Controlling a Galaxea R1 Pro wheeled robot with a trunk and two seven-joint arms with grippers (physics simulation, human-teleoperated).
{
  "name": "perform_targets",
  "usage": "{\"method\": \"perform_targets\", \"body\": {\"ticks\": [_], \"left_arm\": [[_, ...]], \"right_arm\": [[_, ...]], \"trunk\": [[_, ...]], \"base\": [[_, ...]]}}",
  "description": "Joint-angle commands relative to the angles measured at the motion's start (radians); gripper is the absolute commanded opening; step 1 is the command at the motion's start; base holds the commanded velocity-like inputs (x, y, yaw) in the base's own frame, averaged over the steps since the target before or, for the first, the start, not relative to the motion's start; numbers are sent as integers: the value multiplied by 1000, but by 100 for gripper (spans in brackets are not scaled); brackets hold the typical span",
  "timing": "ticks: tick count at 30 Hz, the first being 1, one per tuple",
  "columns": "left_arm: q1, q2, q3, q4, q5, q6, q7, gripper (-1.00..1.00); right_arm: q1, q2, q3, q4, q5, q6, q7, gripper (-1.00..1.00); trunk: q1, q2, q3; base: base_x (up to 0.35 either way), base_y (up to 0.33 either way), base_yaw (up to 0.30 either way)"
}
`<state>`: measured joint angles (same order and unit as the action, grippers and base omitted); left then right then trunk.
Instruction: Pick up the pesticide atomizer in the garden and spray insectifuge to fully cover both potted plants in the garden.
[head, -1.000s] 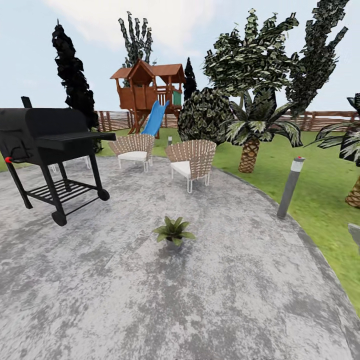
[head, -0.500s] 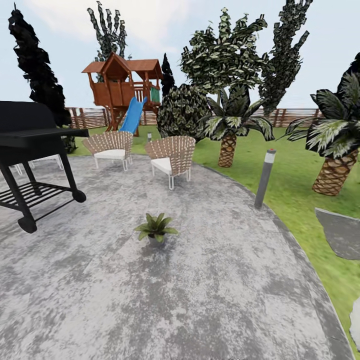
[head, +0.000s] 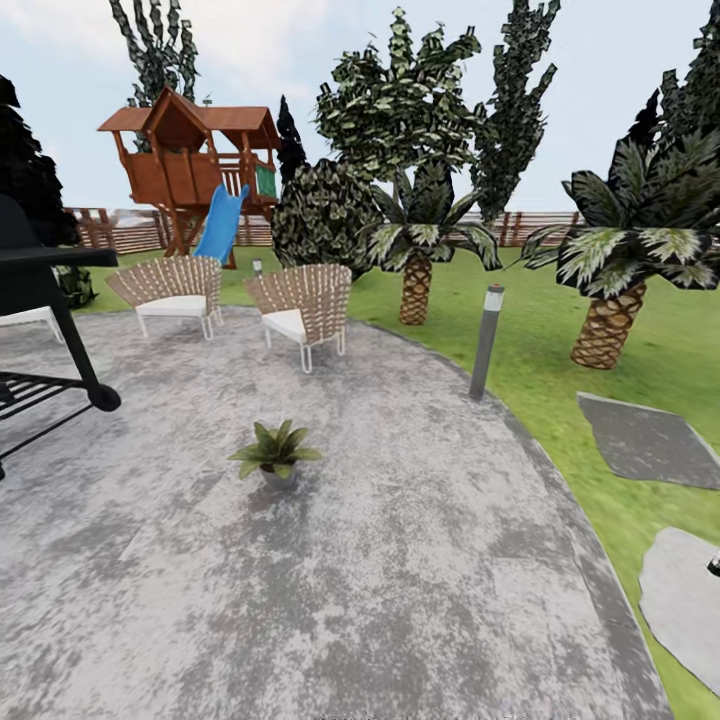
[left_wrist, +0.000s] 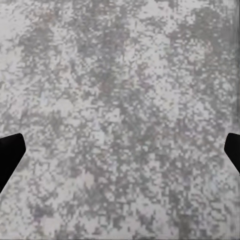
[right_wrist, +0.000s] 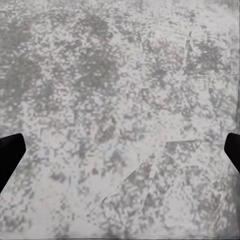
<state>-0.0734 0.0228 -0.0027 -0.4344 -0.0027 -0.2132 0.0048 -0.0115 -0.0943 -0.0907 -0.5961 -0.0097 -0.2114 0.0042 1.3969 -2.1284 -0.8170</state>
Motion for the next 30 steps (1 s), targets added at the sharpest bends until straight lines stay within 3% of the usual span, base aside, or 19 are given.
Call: {"method": "perform_targets", "body": {"ticks": [1,23,30], "left_arm": [[0,0,0,0,0,-3,0,100],[0,0,0,0,0,-3,1,100],[0,-1,-2,-1,-2,-4,0,100]], "right_arm": [[-1,0,-1,1,-1,-3,0,100],[-1,0,-1,1,-1,-3,0,100],[-1,0,-1,1,-1,-3,0,100]], "trunk": [[4,-8,-5],[88,-162,-96],[88,-162,-102]], "base": [[0,0,-257],[0,0,-257],[0,0,-257]]}}
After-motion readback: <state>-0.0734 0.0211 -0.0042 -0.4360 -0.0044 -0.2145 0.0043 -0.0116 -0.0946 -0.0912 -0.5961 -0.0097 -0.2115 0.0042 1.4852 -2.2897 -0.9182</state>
